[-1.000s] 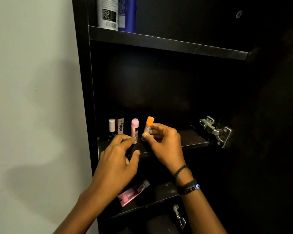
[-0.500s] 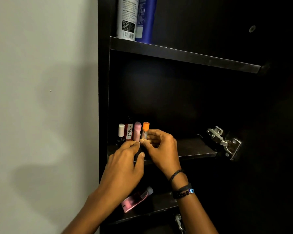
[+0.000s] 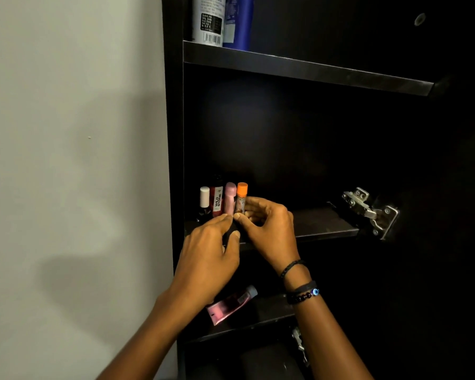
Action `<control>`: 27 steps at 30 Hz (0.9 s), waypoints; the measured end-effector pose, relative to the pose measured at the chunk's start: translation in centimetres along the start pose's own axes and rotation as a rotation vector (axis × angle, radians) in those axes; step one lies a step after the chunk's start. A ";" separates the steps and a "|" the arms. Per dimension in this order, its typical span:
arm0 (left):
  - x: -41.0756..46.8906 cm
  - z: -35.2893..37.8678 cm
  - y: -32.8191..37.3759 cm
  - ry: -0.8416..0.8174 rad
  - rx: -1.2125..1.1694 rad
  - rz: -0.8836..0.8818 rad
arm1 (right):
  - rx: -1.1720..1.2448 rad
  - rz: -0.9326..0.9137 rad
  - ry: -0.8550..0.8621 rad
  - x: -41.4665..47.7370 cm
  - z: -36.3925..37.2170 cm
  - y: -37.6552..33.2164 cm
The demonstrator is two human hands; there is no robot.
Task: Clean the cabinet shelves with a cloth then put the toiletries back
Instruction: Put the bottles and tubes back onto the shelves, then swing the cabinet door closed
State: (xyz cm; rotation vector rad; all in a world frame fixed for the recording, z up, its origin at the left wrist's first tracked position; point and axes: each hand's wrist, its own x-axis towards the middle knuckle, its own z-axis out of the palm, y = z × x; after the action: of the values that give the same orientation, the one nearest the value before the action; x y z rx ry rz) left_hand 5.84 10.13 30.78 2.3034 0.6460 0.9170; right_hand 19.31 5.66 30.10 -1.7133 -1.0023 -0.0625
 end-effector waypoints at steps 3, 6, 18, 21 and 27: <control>-0.8 -0.2 0.1 0.009 -0.016 0.030 | -0.019 0.024 0.034 -0.9 -0.2 -0.2; -1.9 -0.1 -0.1 0.023 -0.050 0.040 | -0.049 0.037 0.092 -3.0 -0.6 -0.6; -10.0 2.8 -0.8 -0.213 -0.119 0.111 | -0.274 0.303 0.224 -17.5 -2.7 1.4; -12.5 4.1 -0.5 -0.328 -0.152 0.112 | -0.289 0.484 0.282 -22.1 -4.5 3.3; -17.0 5.8 0.8 -0.513 -0.189 0.148 | -0.180 0.889 0.639 -29.7 -8.7 6.3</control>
State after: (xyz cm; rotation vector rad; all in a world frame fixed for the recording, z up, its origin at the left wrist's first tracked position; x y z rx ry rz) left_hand -0.81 -2.73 20.14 2.2990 0.1649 0.3931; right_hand 8.00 -18.95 13.90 -1.9742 0.2702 -0.1121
